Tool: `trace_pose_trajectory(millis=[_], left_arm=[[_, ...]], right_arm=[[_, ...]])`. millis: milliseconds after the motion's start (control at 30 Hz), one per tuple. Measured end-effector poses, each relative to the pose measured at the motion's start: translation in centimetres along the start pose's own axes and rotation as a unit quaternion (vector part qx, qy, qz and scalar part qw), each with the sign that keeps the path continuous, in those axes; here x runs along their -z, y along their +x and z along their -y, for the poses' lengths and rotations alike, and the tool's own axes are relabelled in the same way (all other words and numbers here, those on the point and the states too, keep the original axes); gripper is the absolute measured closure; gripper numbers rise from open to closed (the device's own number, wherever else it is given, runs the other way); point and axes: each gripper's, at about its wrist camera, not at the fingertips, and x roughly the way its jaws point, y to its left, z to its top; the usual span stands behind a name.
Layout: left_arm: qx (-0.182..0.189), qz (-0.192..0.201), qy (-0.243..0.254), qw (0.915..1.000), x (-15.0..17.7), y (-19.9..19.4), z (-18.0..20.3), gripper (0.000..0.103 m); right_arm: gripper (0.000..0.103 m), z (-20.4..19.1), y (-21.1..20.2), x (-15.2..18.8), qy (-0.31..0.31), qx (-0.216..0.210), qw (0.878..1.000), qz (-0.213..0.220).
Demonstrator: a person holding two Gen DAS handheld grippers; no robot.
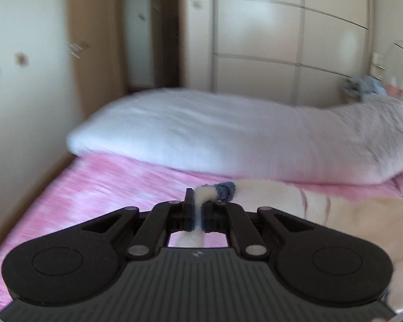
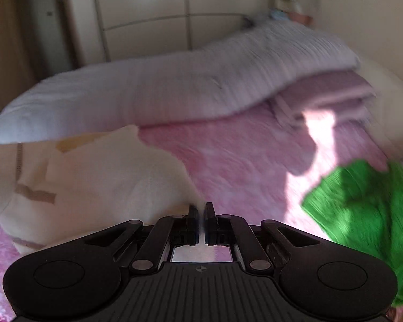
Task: Fold clothes
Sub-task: 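Lift the sweater with both grippers, shake it out and lay it flat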
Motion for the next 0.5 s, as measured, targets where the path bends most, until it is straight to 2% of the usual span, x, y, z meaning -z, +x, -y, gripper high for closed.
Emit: trace_pose_trajectory(millis=[67, 233, 333, 367, 433, 500], left_arm=[[-0.026, 0.017, -0.001, 0.9995, -0.7, -2.8, -2.6, 0.099], [-0.042, 0.055, -0.031, 0.9971, -3.9, -5.0, -8.4, 0.099], [-0.038, 0.069, -0.05, 0.9956, -7.9, -1.9, -11.7, 0.099], [-0.035, 0.059, -0.049, 0.9964, -9.3, 0.1, -12.8, 0.098], [-0.045, 0.022, -0.056, 0.9972, -11.8, 4.5, -14.7, 0.088], [-0.046, -0.024, -0.066, 0.9965, -12.6, 9.1, -15.7, 0.074]], right_arm=[[0.101, -2.2, -0.6, -1.6, -0.028, -0.023, 0.999, 0.018], [0.101, -8.3, -1.6, -6.5, -0.084, -0.074, 0.992, 0.065], [0.101, -12.6, -0.5, -10.7, -0.114, -0.085, 0.985, 0.099], [0.101, -14.1, 0.9, -12.5, -0.108, -0.082, 0.985, 0.103], [0.1, -17.3, 4.3, -16.1, -0.094, -0.066, 0.989, 0.096], [0.097, -20.6, 7.0, -18.1, -0.085, -0.037, 0.992, 0.083]])
